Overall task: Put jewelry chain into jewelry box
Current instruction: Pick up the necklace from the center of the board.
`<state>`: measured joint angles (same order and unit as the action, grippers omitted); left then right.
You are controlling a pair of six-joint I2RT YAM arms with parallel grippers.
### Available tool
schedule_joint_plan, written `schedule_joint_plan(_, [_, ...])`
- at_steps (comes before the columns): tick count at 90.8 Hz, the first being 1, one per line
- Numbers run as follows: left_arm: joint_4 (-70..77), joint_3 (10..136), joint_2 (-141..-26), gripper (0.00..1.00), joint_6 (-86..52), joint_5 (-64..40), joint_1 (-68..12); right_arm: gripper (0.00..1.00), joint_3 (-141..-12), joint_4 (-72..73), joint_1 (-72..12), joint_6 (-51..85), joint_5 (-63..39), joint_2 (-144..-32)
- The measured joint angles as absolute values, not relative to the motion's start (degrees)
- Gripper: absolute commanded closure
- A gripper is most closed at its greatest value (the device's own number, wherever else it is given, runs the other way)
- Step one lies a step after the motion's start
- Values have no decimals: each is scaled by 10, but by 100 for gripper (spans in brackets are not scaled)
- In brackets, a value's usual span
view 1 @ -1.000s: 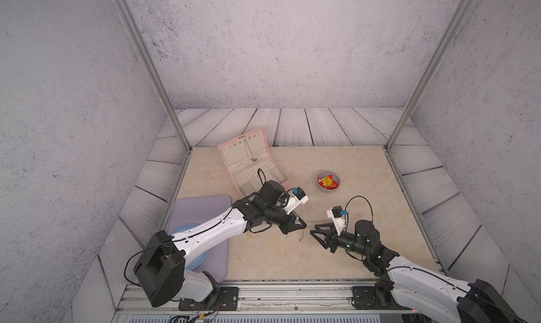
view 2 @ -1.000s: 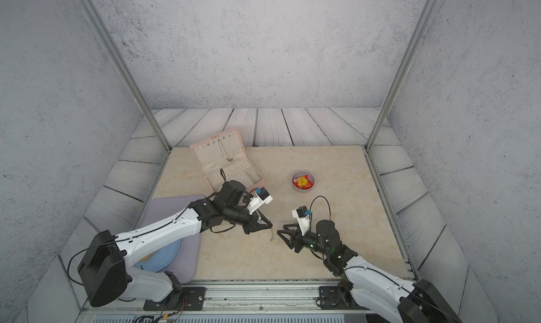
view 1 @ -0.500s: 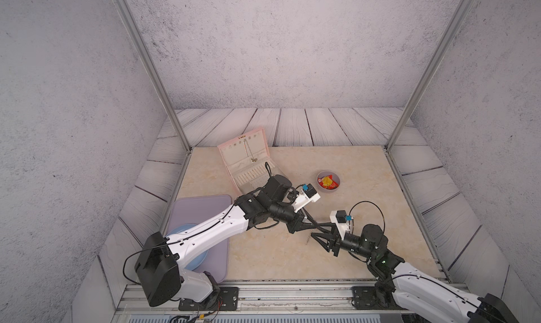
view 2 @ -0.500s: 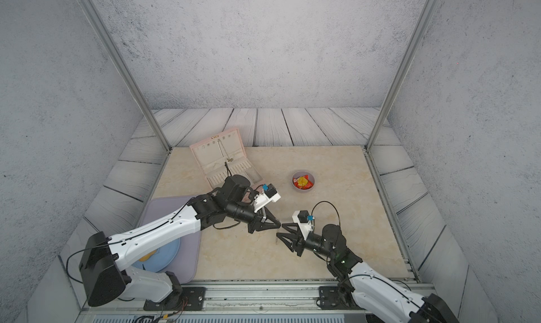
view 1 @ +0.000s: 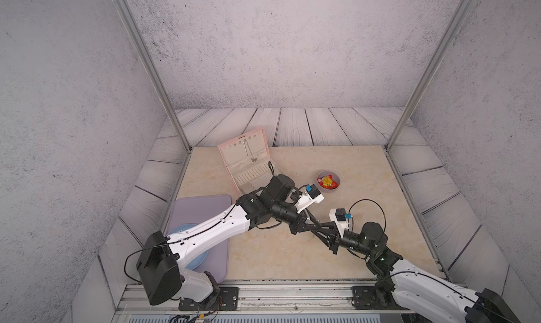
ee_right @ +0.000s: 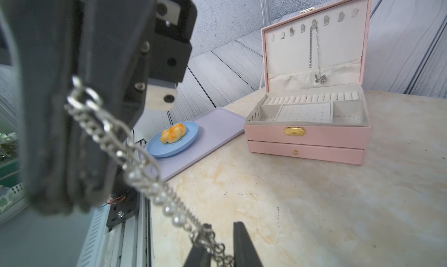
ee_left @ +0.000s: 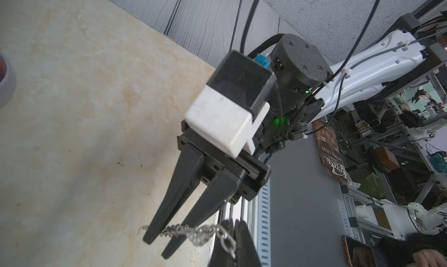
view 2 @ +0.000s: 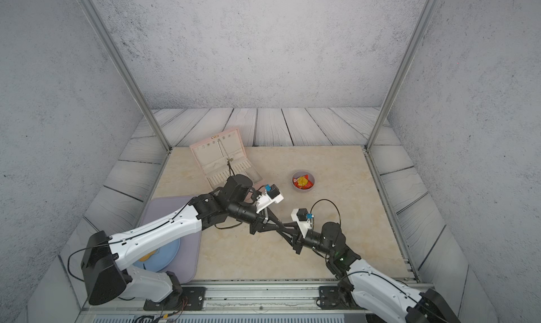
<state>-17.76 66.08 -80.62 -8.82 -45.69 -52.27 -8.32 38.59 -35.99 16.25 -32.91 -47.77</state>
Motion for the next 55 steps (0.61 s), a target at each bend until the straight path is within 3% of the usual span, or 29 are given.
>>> schedule_joint_plan(7, [-178, 661, -806, 100, -88, -456, -523, 100, -87, 389, -360, 160, -326, -483])
schedule_joint_plan(55, [-137, 599, -724, 100, -121, -415, -522, 97, -116, 359, -365, 136, -277, -461])
